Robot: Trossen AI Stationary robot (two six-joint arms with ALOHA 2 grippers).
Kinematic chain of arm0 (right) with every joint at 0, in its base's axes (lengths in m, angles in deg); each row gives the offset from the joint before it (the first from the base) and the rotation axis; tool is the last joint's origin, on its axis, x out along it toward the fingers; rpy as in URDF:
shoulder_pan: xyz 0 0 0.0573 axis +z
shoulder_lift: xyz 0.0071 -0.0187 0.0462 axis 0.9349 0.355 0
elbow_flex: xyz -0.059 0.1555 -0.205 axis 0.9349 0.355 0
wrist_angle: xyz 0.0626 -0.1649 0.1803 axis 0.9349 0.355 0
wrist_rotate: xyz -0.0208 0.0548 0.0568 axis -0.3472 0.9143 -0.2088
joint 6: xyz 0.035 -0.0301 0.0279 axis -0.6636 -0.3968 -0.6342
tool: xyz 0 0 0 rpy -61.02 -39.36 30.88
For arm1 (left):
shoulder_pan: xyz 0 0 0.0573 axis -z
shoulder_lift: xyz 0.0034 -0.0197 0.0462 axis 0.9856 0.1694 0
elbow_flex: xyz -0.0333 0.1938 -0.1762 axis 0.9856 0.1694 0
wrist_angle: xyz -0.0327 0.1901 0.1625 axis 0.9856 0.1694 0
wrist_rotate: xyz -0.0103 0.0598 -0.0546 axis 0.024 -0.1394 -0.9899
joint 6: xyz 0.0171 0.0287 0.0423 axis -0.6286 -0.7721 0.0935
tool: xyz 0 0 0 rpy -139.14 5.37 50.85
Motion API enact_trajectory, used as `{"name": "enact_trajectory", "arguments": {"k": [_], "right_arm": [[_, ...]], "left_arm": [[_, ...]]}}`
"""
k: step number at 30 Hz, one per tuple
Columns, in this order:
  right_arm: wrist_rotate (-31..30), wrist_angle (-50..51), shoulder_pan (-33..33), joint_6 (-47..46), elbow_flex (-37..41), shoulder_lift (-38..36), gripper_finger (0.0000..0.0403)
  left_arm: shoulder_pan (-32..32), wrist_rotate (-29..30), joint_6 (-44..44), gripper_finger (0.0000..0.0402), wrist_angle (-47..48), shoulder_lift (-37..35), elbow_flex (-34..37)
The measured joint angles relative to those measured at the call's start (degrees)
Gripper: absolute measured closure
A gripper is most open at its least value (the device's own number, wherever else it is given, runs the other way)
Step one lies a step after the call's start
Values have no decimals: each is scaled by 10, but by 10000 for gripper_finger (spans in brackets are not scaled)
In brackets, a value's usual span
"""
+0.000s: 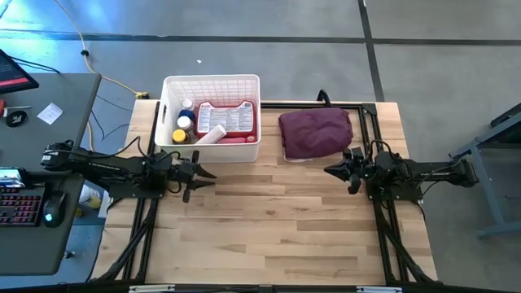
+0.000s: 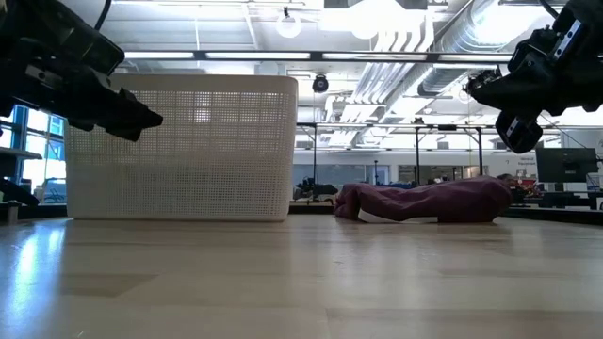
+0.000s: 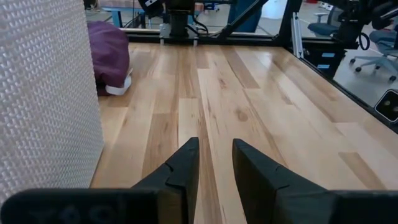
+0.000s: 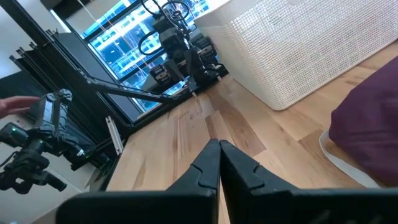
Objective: Pick & place medical supplies in basket/bin
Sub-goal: Return to Home Position
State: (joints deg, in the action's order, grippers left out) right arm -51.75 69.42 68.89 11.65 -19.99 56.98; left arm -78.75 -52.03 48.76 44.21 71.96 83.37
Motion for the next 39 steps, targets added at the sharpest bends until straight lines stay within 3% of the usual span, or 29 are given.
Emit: {"name": "enact_trajectory", "arguments": {"k": [11, 17, 23, 39], "right_arm": [[1, -5, 0, 0, 4, -4, 402], [1, -5, 0, 0, 4, -38, 402], [0, -5, 0, 0, 4, -59, 402], [0, -6, 0, 0, 4, -59, 402]], "left_arm": [[0, 0, 0, 275, 61, -44, 0], [0, 6, 2, 275, 175, -120, 0], [0, 22, 1, 275, 175, -210, 0], [0, 24, 0, 275, 177, -217, 1]]}}
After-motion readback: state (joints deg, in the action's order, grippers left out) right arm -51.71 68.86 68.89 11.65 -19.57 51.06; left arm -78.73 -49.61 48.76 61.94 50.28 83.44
